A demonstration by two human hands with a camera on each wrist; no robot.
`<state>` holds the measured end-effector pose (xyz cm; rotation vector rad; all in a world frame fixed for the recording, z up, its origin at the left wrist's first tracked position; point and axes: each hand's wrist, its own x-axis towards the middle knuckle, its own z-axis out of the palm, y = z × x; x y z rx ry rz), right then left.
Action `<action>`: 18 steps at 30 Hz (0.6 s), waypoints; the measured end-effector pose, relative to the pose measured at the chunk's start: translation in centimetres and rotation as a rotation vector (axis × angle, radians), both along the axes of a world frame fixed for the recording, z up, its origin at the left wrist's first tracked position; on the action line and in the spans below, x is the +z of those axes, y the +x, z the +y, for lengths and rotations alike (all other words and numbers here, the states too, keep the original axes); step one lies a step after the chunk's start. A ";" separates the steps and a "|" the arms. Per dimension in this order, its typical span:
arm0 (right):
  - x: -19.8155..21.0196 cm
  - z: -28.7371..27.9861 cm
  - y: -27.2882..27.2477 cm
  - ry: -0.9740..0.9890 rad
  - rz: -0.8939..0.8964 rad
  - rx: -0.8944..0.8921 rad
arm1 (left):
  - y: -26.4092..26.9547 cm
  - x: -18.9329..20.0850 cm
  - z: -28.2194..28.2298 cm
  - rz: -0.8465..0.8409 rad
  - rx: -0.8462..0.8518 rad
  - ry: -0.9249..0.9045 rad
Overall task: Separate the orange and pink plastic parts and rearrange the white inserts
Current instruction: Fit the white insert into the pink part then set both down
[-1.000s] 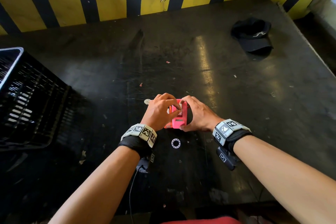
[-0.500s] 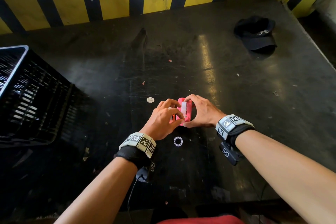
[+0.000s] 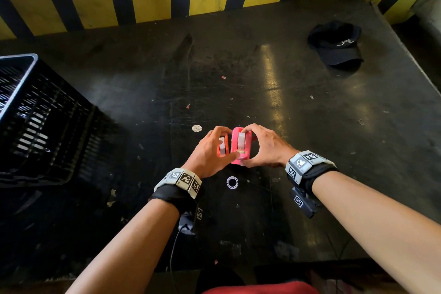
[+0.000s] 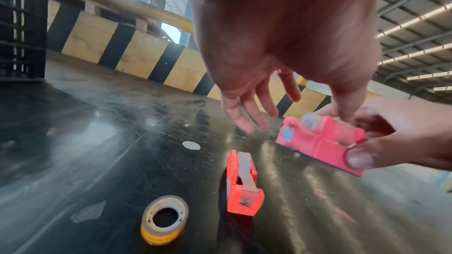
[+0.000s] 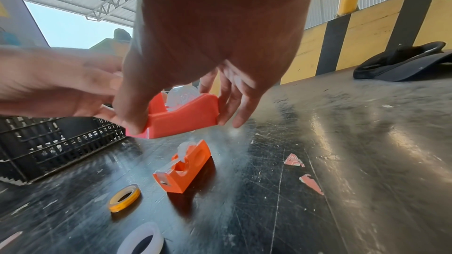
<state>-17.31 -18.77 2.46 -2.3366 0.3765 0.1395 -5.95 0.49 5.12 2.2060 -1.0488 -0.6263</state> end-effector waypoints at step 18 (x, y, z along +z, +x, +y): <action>-1.8 -1.6 0.2 -0.051 0.095 0.011 | 2.0 -2.2 1.2 -0.038 -0.083 0.170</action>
